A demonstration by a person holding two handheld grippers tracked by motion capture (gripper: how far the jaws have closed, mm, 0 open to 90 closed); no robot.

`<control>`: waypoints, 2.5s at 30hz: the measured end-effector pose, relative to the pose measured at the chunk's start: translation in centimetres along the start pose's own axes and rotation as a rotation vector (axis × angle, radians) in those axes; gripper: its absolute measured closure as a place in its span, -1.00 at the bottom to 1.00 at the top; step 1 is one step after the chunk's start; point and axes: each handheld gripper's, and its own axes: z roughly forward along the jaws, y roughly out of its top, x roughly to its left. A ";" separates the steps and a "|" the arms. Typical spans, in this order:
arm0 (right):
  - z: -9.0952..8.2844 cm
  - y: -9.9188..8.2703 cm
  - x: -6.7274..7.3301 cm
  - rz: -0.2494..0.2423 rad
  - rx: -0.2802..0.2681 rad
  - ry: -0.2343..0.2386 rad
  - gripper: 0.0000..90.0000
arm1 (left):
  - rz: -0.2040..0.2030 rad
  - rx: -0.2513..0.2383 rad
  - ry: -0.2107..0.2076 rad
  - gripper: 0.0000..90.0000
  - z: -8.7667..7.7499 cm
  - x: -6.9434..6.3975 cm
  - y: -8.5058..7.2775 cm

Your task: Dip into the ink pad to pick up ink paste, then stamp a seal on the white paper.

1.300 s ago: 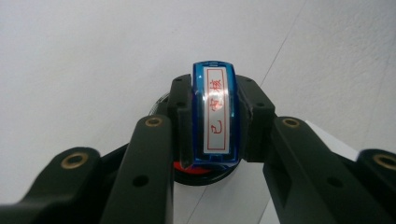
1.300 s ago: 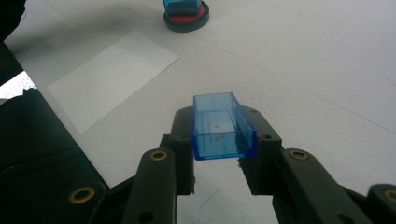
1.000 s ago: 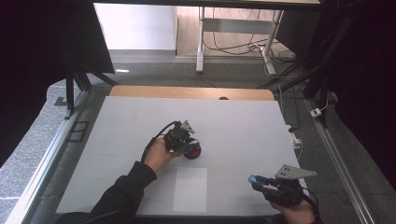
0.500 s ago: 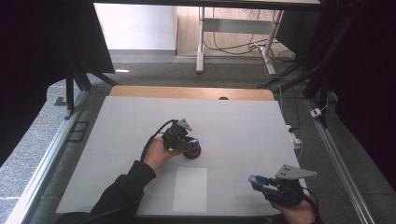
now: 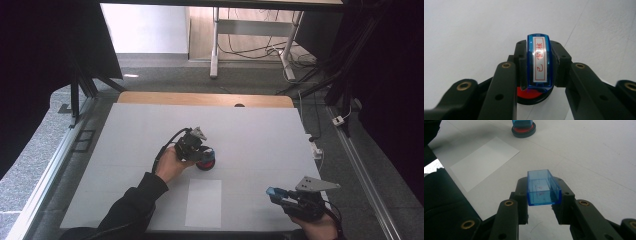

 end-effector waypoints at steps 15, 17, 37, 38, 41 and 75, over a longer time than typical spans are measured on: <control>0.0 0.0 0.0 0.001 0.000 0.000 0.52 | 0.016 -0.022 -0.020 0.56 -1.7 -0.8 0.0; 0.0 0.0 0.0 0.003 -0.002 0.007 0.52 | 0.018 -0.023 -0.024 0.56 -1.9 -0.8 -0.2; -0.1 0.0 0.1 0.009 -0.008 0.023 0.52 | 0.027 -0.091 -0.070 0.56 -5.1 -1.7 -0.7; -0.1 0.0 0.1 0.010 -0.010 0.025 0.52 | 0.030 -0.093 -0.071 0.56 -5.3 -1.8 -0.7; -0.1 0.0 0.1 0.018 -0.008 0.025 0.52 | 0.043 -0.100 -0.082 0.56 -5.7 -2.3 -0.7; -0.4 -0.2 0.1 0.018 -0.013 0.049 0.52 | 0.055 -0.128 -0.148 0.56 -7.9 -6.7 -3.4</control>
